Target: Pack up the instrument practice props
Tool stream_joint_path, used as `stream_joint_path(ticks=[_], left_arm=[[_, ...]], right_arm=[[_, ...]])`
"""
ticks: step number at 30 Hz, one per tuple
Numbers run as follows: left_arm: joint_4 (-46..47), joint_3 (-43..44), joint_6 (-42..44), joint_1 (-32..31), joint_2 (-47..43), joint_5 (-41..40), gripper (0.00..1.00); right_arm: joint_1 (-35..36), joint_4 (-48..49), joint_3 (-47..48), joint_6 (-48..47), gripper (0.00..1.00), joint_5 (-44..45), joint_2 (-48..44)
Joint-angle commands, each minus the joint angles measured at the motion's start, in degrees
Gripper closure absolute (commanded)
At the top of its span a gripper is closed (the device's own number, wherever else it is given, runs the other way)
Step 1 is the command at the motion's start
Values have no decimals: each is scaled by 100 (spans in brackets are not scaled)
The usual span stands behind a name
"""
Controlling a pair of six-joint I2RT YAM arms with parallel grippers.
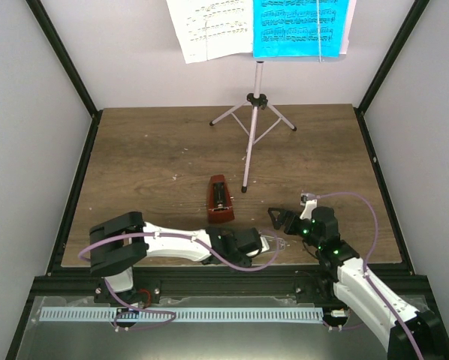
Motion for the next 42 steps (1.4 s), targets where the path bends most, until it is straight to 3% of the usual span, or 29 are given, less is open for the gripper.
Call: stream_joint_path(ticks=[1, 6, 15, 18, 28, 33, 37, 42], left_arm=[[43, 65, 67, -80, 67, -186, 87], [384, -24, 116, -154, 15, -268, 100], [923, -521, -253, -202, -996, -1129, 100], [1041, -630, -548, -49, -1450, -978, 100], [2215, -966, -1731, 1013, -2757, 1266, 100], [3485, -1517, -2566, 1527, -3186, 2627, 100], [4504, -1742, -3212, 1799, -3300, 3624, 100], [5126, -1732, -3578, 1828, -3259, 4042, 100]], right_arm=[[-45, -316, 257, -128, 0, 220, -34], [-40, -513, 321, -155, 0, 304, -106], [-49, -1960, 1414, -524, 0, 948, -875], [-51, -2199, 1613, -245, 0, 1167, -1275], [-54, -1588, 1605, -70, 0, -63, -2764], [-48, -894, 1696, -246, 0, -876, -3410], [-54, -447, 1699, -276, 0, -1693, -3161], [-53, 393, 1577, -18, 0, -2841, -2253]])
